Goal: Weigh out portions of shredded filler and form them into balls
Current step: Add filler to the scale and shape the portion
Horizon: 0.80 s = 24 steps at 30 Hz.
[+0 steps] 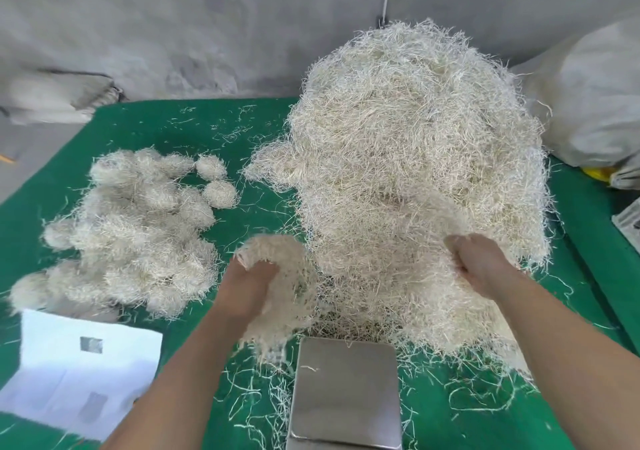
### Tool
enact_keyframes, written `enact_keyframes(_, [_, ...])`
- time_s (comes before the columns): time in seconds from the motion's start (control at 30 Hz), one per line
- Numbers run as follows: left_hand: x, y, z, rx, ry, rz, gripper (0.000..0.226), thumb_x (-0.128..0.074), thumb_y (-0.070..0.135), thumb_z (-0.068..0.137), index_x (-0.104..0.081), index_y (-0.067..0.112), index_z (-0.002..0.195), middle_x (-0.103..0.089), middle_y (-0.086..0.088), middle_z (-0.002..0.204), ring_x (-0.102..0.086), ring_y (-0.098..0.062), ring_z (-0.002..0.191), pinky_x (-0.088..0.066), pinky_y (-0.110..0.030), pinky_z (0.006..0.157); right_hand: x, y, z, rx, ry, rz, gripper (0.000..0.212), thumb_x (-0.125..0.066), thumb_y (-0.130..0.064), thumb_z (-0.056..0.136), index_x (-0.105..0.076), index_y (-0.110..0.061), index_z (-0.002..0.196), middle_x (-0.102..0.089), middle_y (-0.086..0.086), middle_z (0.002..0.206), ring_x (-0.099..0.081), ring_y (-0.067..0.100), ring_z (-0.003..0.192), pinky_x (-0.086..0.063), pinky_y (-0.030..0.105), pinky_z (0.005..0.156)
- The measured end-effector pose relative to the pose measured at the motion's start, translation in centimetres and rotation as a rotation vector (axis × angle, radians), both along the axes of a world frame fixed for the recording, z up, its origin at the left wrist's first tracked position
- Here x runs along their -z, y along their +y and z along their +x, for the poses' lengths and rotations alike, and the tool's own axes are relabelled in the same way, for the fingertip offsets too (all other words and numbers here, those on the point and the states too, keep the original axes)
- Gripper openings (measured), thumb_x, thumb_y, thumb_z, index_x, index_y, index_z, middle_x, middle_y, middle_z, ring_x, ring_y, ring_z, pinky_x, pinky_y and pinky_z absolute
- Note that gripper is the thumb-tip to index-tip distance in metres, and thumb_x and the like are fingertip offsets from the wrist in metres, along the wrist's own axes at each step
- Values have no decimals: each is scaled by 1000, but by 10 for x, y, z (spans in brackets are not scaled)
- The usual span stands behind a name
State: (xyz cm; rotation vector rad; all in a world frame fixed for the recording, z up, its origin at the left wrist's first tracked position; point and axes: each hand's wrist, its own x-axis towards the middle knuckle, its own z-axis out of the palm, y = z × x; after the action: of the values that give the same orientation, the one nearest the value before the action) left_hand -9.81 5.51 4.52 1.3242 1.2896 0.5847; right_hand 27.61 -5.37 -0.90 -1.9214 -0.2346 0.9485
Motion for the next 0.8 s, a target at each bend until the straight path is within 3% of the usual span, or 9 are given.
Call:
enact_keyframes(0.07, [0, -10, 14, -153, -163, -103, 13, -64, 27, 88, -56, 17, 91, -56, -6, 83, -54, -21, 76, -52, -56, 97, -7, 1, -14, -272, -103, -68, 68, -70, -19, 98, -34, -8, 154, -53, 12, 126, -64, 28, 96, -57, 43, 82])
enact_keyframes(0.17, [2, -23, 35, -197, -534, -327, 19, -65, 29, 85, -70, 14, 95, -66, -12, 103, -63, -30, 103, -43, -64, 112, -38, -6, -18, -565, -363, -131, 92, -73, -26, 96, -11, -36, 164, -12, 8, 170, -35, 42, 146, -36, 57, 116])
enact_keyframes(0.23, [6, -37, 42, -135, -761, -402, 27, -60, 35, 88, -78, 16, 94, -70, -11, 107, -67, -33, 112, -54, -56, 99, -59, -19, -22, -545, -502, -48, 81, -69, -30, 98, -20, -38, 162, -19, 0, 167, -41, 36, 143, -39, 50, 111])
enact_keyframes(0.37, [14, -52, 54, -256, -1000, -528, 48, -56, 52, 92, -79, 17, 114, -74, -11, 122, -71, -31, 116, -56, -48, 94, -67, -54, -57, -459, -738, 223, 58, -67, -28, 98, -44, -47, 148, -35, -24, 138, -63, 1, 87, -47, 20, 75])
enact_keyframes(0.53, [23, -65, 59, -266, -949, -584, 49, -58, 45, 99, -62, 12, 135, -73, -16, 125, -72, -34, 113, -58, -53, 95, -71, -70, -79, -43, -531, 292, 24, -61, -35, 101, -61, -42, 124, -64, -12, 122, -64, 15, 71, -51, 28, 57])
enact_keyframes(0.6, [22, -72, 60, -266, -927, -594, 52, -62, 44, 93, -61, 13, 135, -72, -18, 125, -72, -35, 112, -61, -52, 86, -80, -68, -103, -156, -506, 301, 39, -64, -53, 93, -53, -47, 130, -61, -18, 118, -63, 7, 80, -52, 17, 54])
enact_keyframes(0.67, [24, -85, 64, -237, -852, -610, 58, -67, 44, 88, -62, 11, 135, -70, -21, 128, -70, -41, 115, -56, -56, 98, -76, -65, -144, -445, -328, 303, 72, -67, -65, 80, -36, -55, 144, -52, -33, 126, -62, -5, 98, -55, 11, 62])
enact_keyframes(0.73, [29, -100, 65, -189, -712, -594, 58, -71, 47, 88, -67, 9, 131, -71, -21, 126, -69, -41, 116, -52, -55, 104, -56, -69, -183, -689, -204, 318, 87, -77, -56, 85, -25, -53, 155, -49, -39, 133, -63, -8, 108, -60, 17, 77])
enact_keyframes(0.8, [36, -110, 55, -90, -595, -530, 56, -71, 49, 88, -69, 11, 128, -77, -10, 117, -75, -30, 107, -61, -42, 90, -34, -75, -200, -670, -158, 343, 67, -74, -33, 94, -41, -43, 151, -69, -19, 122, -71, 0, 100, -61, 24, 82])
